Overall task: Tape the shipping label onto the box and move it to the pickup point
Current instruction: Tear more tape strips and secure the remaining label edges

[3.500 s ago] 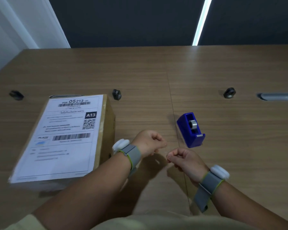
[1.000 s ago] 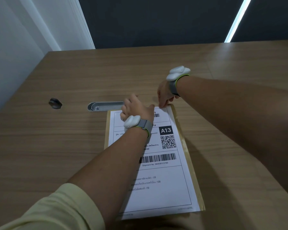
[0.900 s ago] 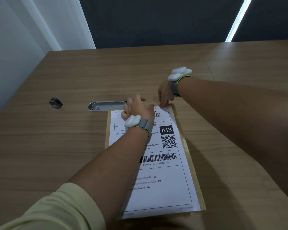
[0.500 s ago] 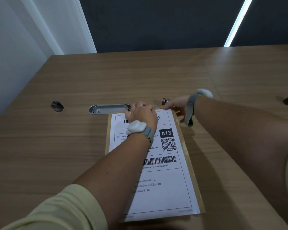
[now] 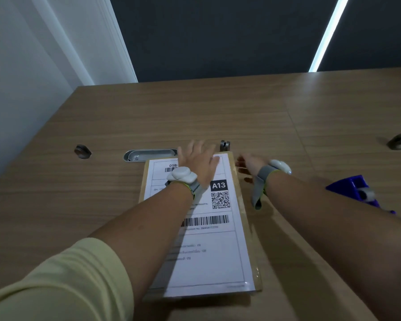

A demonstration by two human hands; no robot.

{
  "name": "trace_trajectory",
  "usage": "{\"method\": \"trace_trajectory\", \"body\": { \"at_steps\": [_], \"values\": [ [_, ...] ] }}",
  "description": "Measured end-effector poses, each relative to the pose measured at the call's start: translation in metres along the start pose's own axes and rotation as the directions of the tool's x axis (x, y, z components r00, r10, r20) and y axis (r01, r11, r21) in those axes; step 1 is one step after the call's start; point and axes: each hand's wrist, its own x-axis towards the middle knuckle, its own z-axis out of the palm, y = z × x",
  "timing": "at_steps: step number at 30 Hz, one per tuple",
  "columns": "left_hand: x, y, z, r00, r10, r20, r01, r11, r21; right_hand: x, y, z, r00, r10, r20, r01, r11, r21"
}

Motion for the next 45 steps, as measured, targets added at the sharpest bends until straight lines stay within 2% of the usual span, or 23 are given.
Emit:
{"method": "trace_trajectory", "body": {
  "at_steps": [2, 3, 6, 12, 16, 19, 21, 23, 26, 30, 32, 35, 40, 45],
  "values": [
    [-0.003, 0.009, 0.002, 0.992, 0.054, 0.115, -0.056, 0.998, 0.01, -0.004, 0.026, -0.021, 1.0, 0.013, -0.018, -0.01, 0.992, 0.127],
    [-0.005, 0.017, 0.003, 0.987, 0.037, 0.157, -0.038, 0.999, 0.002, -0.006, 0.037, -0.035, 0.999, 0.014, -0.033, -0.008, 0.986, 0.167],
    [-0.012, 0.054, 0.006, 0.98, 0.026, 0.196, -0.024, 1.0, -0.009, -0.013, 0.066, -0.083, 0.997, 0.049, -0.062, -0.028, 0.955, 0.296],
    [-0.021, 0.177, 0.024, 0.954, 0.197, 0.225, -0.184, 0.98, -0.078, -0.029, 0.088, -0.192, 0.982, 0.0, -0.188, 0.056, 0.954, 0.295],
    [-0.027, 0.245, 0.049, 0.902, 0.294, 0.316, -0.273, 0.956, -0.112, -0.034, 0.098, -0.261, 0.889, -0.181, -0.421, 0.217, 0.975, 0.041],
    [-0.031, 0.283, 0.07, 0.875, 0.315, 0.368, -0.286, 0.949, -0.134, -0.037, 0.109, -0.301, 0.867, -0.198, -0.458, 0.146, 0.978, -0.146],
    [-0.032, 0.308, 0.088, 0.865, 0.295, 0.406, -0.26, 0.955, -0.139, -0.034, 0.119, -0.323, 0.894, -0.149, -0.423, 0.049, 0.97, -0.237],
    [-0.033, 0.327, 0.1, 0.85, 0.279, 0.447, -0.244, 0.96, -0.135, -0.032, 0.13, -0.338, 0.941, -0.095, -0.325, -0.019, 0.944, -0.33],
    [-0.031, 0.347, 0.111, 0.825, 0.267, 0.498, -0.247, 0.963, -0.107, -0.024, 0.141, -0.351, 0.989, -0.056, -0.139, -0.001, 0.925, -0.381],
    [-0.023, 0.357, 0.122, 0.81, 0.246, 0.532, -0.266, 0.963, -0.041, -0.016, 0.138, -0.357, 1.0, -0.002, 0.015, 0.009, 0.876, -0.481],
    [-0.023, 0.355, 0.124, 0.806, 0.246, 0.538, -0.265, 0.963, -0.043, -0.015, 0.137, -0.353, 0.997, 0.011, 0.072, 0.024, 0.88, -0.474],
    [-0.023, 0.357, 0.125, 0.803, 0.255, 0.539, -0.294, 0.956, -0.015, -0.013, 0.14, -0.352, 0.994, -0.029, 0.105, 0.074, 0.89, -0.451],
    [-0.021, 0.359, 0.13, 0.834, 0.235, 0.499, -0.317, 0.945, 0.085, -0.01, 0.147, -0.357, 0.989, -0.068, 0.131, 0.115, 0.913, -0.391],
    [-0.024, 0.358, 0.131, 0.84, 0.256, 0.479, -0.321, 0.945, 0.058, -0.024, 0.148, -0.369, 0.984, -0.129, 0.122, 0.164, 0.924, -0.346]
  ]
}}
